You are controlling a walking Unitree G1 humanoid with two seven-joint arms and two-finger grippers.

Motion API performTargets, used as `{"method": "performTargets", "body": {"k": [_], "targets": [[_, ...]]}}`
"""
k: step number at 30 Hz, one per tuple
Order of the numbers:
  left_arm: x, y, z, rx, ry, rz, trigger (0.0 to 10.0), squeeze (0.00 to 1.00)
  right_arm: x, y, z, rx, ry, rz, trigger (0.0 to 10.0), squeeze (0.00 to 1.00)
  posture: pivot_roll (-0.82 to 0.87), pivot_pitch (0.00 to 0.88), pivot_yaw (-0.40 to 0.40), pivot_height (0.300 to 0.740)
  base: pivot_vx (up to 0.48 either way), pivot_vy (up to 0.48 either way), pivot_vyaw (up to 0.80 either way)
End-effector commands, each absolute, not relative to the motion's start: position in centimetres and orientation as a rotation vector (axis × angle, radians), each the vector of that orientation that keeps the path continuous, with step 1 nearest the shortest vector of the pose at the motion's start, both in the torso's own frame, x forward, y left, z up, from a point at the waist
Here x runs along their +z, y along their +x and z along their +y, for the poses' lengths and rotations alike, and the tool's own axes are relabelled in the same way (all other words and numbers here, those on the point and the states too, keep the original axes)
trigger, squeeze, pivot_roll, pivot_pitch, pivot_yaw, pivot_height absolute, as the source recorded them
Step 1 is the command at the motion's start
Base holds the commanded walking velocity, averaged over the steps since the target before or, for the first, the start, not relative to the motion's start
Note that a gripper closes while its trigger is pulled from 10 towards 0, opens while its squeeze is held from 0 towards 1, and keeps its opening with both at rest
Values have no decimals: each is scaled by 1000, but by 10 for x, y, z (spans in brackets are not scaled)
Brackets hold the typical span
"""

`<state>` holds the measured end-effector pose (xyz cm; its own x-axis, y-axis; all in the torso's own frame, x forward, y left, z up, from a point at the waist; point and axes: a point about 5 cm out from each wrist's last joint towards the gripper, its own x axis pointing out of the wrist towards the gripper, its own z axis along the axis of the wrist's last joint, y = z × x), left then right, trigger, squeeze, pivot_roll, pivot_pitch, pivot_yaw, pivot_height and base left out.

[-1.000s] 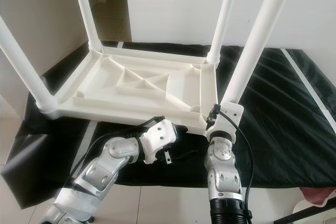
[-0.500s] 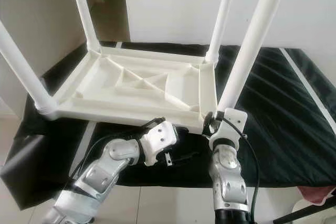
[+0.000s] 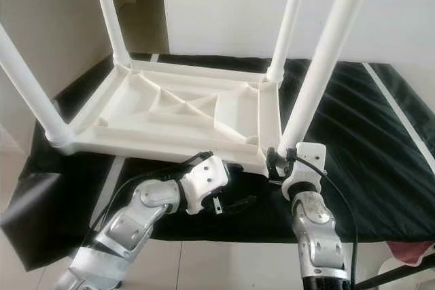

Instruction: Building children table

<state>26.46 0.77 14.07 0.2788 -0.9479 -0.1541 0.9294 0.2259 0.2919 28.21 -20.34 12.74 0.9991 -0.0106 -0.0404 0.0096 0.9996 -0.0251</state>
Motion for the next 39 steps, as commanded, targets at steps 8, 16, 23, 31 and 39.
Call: {"method": "performTargets", "body": {"k": [8, 16, 23, 31, 39], "targets": [[150, 274, 4, -1241, 371, -96, 10000, 0, 141, 286, -209, 167, -76, 1, 10000, 0, -7, 0, -21, 740, 0, 0, 0], [150, 275, 3, -1292, 379, -91, 10000, 0, 130, 291, -209, 309, -151, 47, 549, 0, -13, 0, -18, 740, 0, 0, 0], [148, 273, 0, -1313, 380, -88, 10000, 0, 122, 294, -217, 334, -170, 71, 0, 0, -14, 0, -9, 740, 0, 0, 0], [151, 279, 0, -1310, 389, -96, 10000, 0, 120, 292, -222, 301, -164, 70, 10000, 0, -28, 0, 13, 740, 0, 0, 0], [152, 279, -1, -1325, 391, -103, 10000, 0, 120, 291, -220, 253, -95, 61, 10000, 0, -40, 0, 11, 740, 0, 0, 0]]}}
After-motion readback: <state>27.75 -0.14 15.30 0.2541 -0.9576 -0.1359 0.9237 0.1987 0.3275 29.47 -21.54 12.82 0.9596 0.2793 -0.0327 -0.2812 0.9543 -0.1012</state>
